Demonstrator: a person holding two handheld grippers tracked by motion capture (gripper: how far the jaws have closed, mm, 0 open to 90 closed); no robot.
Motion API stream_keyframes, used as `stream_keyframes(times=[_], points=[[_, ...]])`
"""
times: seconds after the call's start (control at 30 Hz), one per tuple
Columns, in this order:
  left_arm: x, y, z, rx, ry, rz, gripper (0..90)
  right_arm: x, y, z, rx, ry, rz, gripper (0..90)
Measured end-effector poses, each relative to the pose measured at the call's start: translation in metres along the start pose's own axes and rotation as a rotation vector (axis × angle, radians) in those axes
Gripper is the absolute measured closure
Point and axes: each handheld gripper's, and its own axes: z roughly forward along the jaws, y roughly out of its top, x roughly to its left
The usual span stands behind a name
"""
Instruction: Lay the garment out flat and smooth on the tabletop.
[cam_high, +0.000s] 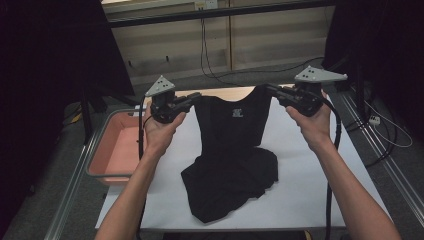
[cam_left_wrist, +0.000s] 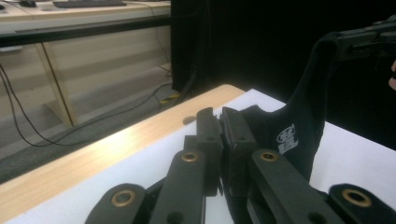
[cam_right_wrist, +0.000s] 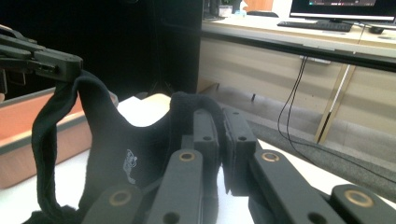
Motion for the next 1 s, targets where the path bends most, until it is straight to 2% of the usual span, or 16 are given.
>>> stream_keyframes(times=[0.13, 0.33, 0.43, 0.5, 0.63, 0.7, 0.73, 0.77, 0.8, 0.83, 1.0], points=[[0.003, 0.011, -0.002, -0.023, 0.018, 0.002, 86.9, -0.003, 0.014, 0.001, -0.013, 0.000, -0.003, 85.5], [0.005, 0.032, -0.011, -0.065, 0.037, 0.018, 86.9, -0.005, 0.040, -0.003, -0.063, -0.015, -0.017, 85.6], [0.006, 0.038, -0.016, -0.083, 0.042, 0.022, 86.9, -0.005, 0.050, -0.004, -0.090, -0.015, -0.019, 85.6], [0.009, 0.038, -0.016, -0.084, 0.055, 0.020, 86.9, -0.005, 0.051, -0.002, -0.085, -0.017, -0.021, 85.6], [0.020, 0.033, -0.007, -0.059, 0.095, 0.017, 86.8, -0.010, 0.044, 0.014, -0.062, -0.017, 0.002, 85.6], [0.028, 0.029, 0.003, -0.027, 0.122, 0.014, 86.8, -0.014, 0.039, 0.026, -0.042, -0.016, 0.014, 85.5], [0.028, 0.029, 0.003, -0.027, 0.122, 0.014, 86.8, -0.014, 0.039, 0.026, -0.042, -0.016, 0.014, 85.5], [0.034, 0.025, 0.010, -0.007, 0.139, 0.006, 86.8, -0.017, 0.035, 0.036, -0.024, -0.013, 0.020, 85.5], [0.034, 0.025, 0.010, -0.007, 0.139, 0.006, 86.8, -0.018, 0.033, 0.041, -0.017, -0.015, 0.026, 85.4], [0.041, 0.021, 0.018, 0.007, 0.143, -0.023, 86.8, -0.020, 0.030, 0.046, -0.006, -0.016, 0.029, 85.5], [0.051, 0.012, 0.030, 0.042, 0.164, -0.052, 86.7, -0.028, 0.017, 0.072, 0.046, -0.032, 0.060, 85.4]])
